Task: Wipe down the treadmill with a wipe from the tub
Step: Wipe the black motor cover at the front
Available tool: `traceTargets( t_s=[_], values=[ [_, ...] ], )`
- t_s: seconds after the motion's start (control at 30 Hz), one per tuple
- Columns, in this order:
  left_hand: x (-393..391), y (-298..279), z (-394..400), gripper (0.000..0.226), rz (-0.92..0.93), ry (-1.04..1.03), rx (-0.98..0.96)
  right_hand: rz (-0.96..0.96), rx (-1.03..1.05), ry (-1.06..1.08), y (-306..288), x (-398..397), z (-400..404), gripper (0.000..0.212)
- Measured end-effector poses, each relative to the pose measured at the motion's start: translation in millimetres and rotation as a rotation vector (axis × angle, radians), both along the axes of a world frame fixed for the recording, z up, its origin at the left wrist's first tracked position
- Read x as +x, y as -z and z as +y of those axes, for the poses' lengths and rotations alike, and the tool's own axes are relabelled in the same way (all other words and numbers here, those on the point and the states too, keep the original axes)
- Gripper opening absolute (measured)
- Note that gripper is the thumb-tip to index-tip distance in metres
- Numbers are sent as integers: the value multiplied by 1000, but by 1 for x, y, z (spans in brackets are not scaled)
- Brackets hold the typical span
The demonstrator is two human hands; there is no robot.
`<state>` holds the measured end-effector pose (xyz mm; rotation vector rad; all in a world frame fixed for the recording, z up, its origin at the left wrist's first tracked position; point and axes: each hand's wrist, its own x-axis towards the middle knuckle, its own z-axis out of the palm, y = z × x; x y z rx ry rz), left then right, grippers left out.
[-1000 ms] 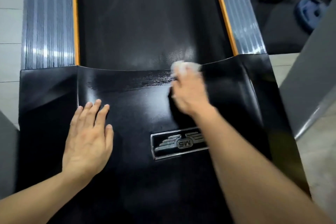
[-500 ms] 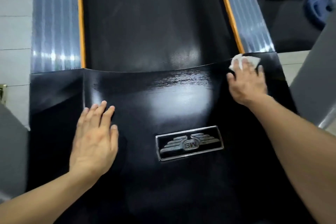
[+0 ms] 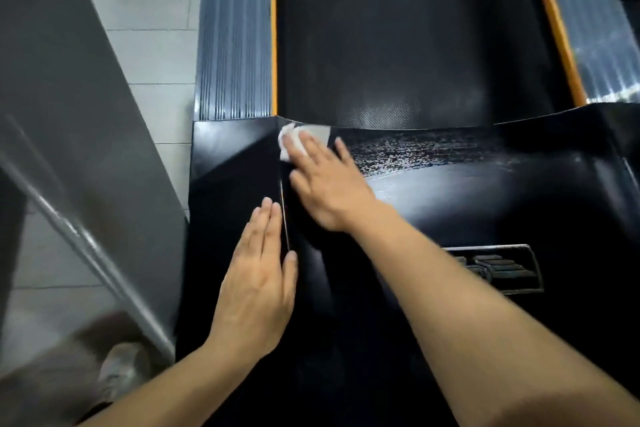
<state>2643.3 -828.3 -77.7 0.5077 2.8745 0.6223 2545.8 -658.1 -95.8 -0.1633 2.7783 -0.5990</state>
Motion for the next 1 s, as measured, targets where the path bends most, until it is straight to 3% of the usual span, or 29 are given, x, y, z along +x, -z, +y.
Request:
traceTargets(
  t_s=[0.13,0.3,0.43,0.5,0.53,0.6,0.63,0.7,0.8,0.9,0.93,1.0],
  values=[
    [-2,1,-1,62,2,39,-70,-60,53,112,7,-29,2,62],
    [-3,-4,-3,63,-20,43,-53,-6,7,45,-22,97,-15,68],
    [-4,-8,2,64,-19,24,-80,1,135,32,-27,147,40,63],
    [0,-6,6,64,-20,15,-128,49,304,178,-18,126,91,57],
    [3,-5,8,63,-11,16,-159,42,383,351,-14,113,119,57],
    [5,-3,11,62,28,17,-201,-37,426,721,-9,95,163,62],
    [6,-1,12,62,41,14,-206,-50,398,799,-9,88,166,67],
    [6,3,14,61,48,-1,-200,38,254,712,-13,75,132,71],
    [7,7,10,60,71,4,-193,148,-77,231,-22,73,37,62],
    [4,9,6,61,67,52,-221,152,-115,-115,-23,87,-2,62],
    [4,8,5,62,64,60,-227,147,-111,-151,-22,88,11,61],
    [3,6,6,62,58,60,-222,82,-59,-12,-23,90,56,55]
  ],
)
